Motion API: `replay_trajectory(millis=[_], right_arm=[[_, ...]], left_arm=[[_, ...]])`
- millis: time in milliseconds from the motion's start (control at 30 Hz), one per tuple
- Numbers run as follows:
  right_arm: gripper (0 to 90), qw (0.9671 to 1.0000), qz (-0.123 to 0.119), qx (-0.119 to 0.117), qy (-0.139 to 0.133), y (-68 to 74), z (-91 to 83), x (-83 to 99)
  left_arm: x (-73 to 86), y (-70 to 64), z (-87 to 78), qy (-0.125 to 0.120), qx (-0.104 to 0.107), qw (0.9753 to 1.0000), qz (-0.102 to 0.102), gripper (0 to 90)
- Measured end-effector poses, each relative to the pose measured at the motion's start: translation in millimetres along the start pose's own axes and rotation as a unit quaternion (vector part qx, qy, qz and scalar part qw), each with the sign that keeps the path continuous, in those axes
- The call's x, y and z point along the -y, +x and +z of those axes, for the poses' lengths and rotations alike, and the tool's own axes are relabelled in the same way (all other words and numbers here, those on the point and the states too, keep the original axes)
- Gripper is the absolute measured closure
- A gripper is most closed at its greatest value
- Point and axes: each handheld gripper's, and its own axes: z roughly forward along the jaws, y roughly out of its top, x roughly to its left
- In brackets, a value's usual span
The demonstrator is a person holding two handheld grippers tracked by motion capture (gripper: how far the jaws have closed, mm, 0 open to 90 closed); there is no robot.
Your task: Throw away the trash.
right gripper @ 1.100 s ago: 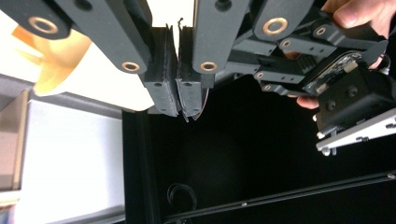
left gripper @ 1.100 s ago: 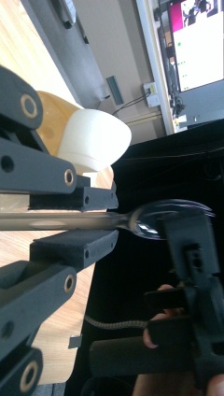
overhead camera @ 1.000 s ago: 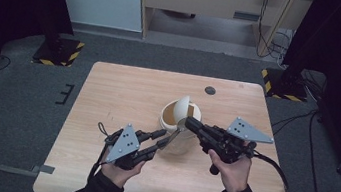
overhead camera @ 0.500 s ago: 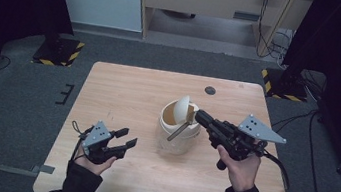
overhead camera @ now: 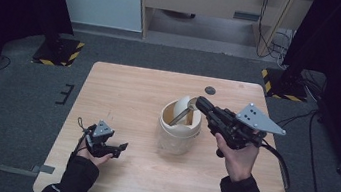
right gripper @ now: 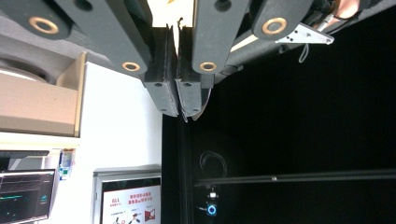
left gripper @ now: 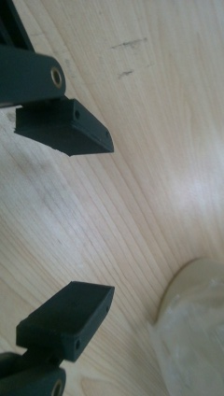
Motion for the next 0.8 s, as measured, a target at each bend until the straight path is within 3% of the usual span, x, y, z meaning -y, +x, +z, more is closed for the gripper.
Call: replay_trajectory(millis=[267,433,800], right_arm=[[87.6,0.9995,-0.027,0.015,0.011,4.3,24.6,-1.1],[87.6,0.9994,-0.025,0.021,0.014,2.2,35.6,2.5],[87.6,0.9968,-0.054,0.046,0.036,-2.8,55.0,14.4]], left_arm=[[4.1,1.9,6.5,0.026,0.002,0.9997,-0.001,21.9],[3.4,0.5,8.4,0.03,0.005,0.9995,0.003,21.7],[3.6,1.3,8.8,0.036,0.005,0.9993,0.004,21.7]])
